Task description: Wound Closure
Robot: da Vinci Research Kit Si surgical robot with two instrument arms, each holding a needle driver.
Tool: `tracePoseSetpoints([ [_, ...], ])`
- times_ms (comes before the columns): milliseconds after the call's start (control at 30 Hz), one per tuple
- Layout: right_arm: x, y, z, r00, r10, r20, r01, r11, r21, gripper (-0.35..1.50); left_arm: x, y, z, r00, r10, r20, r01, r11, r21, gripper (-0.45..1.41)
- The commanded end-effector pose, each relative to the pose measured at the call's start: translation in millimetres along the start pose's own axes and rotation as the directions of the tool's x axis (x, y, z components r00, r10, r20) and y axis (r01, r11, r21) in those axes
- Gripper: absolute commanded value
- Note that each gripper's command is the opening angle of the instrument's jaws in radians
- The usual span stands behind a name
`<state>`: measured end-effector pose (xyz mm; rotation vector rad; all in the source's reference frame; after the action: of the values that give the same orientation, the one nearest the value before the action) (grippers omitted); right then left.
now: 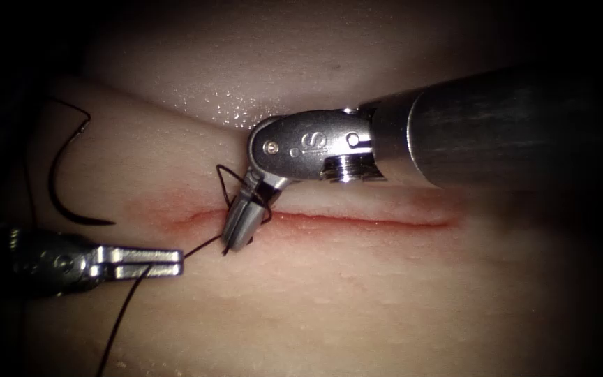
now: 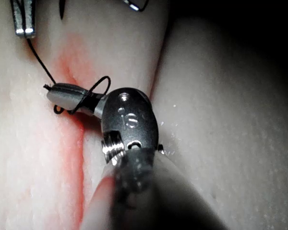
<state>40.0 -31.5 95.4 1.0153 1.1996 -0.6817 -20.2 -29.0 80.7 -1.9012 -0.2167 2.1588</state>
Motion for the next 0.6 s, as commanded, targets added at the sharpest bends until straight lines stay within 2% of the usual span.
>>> tracePoseSetpoints([
  [33,-0.4,1.1,0.4,1.000,0.002,-0.010,-0.002,1.000,0.000,-0.35,-0.5,0.7,0.6,1.000,0.001,0.003,-0.001,1.000,0.000,-0.45],
  [200,-0.6,1.6,0.2,1.000,0.009,-0.018,-0.010,1.000,-0.014,-0.35,0.5,3.1,0.8,1.000,0.009,0.023,-0.009,1.000,-0.007,-0.45],
  [400,-1.3,2.3,-0.7,0.999,0.039,-0.021,-0.040,0.998,-0.043,-0.35,3.1,6.9,1.7,0.999,0.025,0.038,-0.025,1.000,-0.018,-0.45],
  [600,-1.9,2.6,-1.6,0.998,0.054,-0.024,-0.055,0.996,-0.065,-0.35,5.3,9.4,1.8,0.999,0.034,0.034,-0.033,0.999,-0.030,-0.45],
])
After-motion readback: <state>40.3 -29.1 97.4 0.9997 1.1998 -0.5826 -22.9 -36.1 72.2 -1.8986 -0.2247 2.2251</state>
